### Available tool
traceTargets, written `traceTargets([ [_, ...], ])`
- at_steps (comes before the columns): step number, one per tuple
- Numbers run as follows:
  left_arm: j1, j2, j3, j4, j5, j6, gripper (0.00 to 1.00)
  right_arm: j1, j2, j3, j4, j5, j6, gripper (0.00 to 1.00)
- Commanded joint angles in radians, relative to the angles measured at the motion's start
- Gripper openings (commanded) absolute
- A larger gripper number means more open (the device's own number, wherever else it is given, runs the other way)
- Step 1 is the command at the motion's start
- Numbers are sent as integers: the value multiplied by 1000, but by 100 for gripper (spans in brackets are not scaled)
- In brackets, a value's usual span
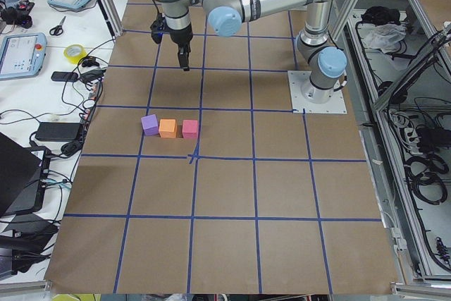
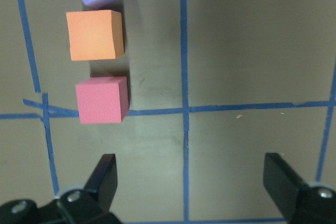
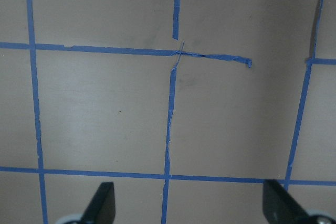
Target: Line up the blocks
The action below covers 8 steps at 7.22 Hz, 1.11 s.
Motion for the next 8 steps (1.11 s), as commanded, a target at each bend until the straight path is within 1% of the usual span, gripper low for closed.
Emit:
traceTargets([
  [1, -218, 110, 0, -32, -4, -349, 100, 3, -26, -5, 10, 6, 2, 100],
  [2, -338, 124, -12, 26, 12, -384, 100, 6, -57, -3, 12, 12, 0, 100],
  [3, -442, 134, -55, 40, 60, -359, 100, 17, -60, -3, 10, 12, 0, 100],
  [4, -477, 157, -95, 58, 87, -349, 100, 35, -47, -2, 1, 12, 25, 100],
  [5, -468, 156, -100, 63, 84, -343, 100, 66, -51, -2, -5, -3, 78, 100],
  [6, -466, 158, -89, 75, 79, -331, 100, 74, -57, -12, -5, -6, 70, 100],
  [7, -460, 162, -89, 75, 49, -325, 100, 75, -72, -16, 1, -3, 72, 100],
  [8, -454, 167, -92, 74, 49, -256, 100, 75, -95, -11, 10, -6, 73, 100],
])
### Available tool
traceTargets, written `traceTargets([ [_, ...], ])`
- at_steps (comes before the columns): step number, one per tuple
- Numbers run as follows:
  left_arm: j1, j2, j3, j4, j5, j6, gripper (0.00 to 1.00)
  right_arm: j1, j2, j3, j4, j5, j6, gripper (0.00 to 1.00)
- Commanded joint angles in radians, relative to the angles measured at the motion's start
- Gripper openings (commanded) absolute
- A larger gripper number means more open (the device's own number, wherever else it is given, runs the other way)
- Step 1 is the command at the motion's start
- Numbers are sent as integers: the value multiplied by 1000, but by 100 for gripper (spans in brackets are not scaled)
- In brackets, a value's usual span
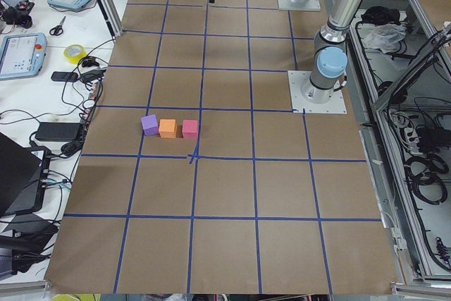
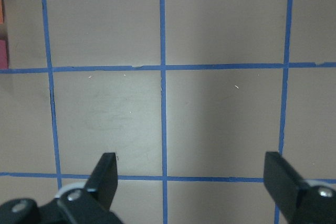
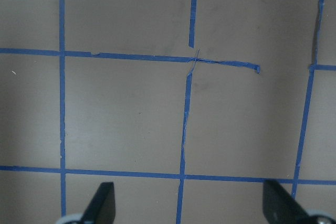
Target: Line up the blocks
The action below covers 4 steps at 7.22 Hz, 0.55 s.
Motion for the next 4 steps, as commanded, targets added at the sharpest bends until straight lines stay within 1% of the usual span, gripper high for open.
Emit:
traceTargets([
  [1, 50, -2, 3, 1, -18, 115, 100, 1, -37, 1, 7, -2, -2, 100],
  [2, 99, 8, 10, -7, -47, 137, 100, 0, -45, 0, 7, -1, -4, 100],
  [4, 129, 22, 14, -8, -56, 153, 100, 0, -68, 7, 6, -5, -7, 100],
])
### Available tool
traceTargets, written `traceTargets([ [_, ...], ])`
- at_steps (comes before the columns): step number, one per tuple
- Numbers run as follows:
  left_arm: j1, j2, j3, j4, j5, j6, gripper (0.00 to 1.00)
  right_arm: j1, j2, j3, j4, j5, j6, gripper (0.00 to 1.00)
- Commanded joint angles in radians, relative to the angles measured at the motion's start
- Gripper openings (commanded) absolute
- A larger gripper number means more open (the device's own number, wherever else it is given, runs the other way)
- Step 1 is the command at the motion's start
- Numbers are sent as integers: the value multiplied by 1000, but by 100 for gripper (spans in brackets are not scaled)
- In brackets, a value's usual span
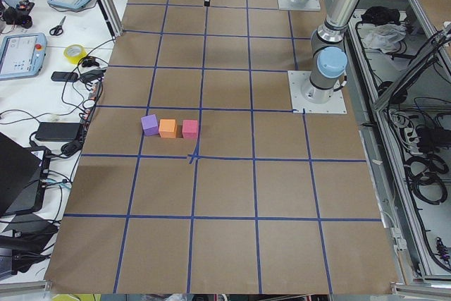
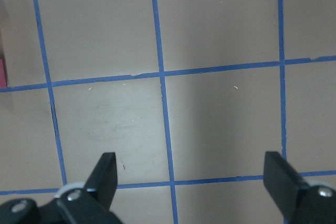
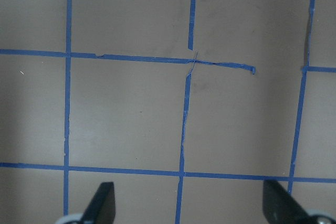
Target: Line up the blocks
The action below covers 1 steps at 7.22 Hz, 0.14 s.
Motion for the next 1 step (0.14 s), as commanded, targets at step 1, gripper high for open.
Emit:
traceTargets([
  [1, 17, 13, -6, -4, -9, 6, 100, -2, -11, 4, -1, -3, -2, 100],
])
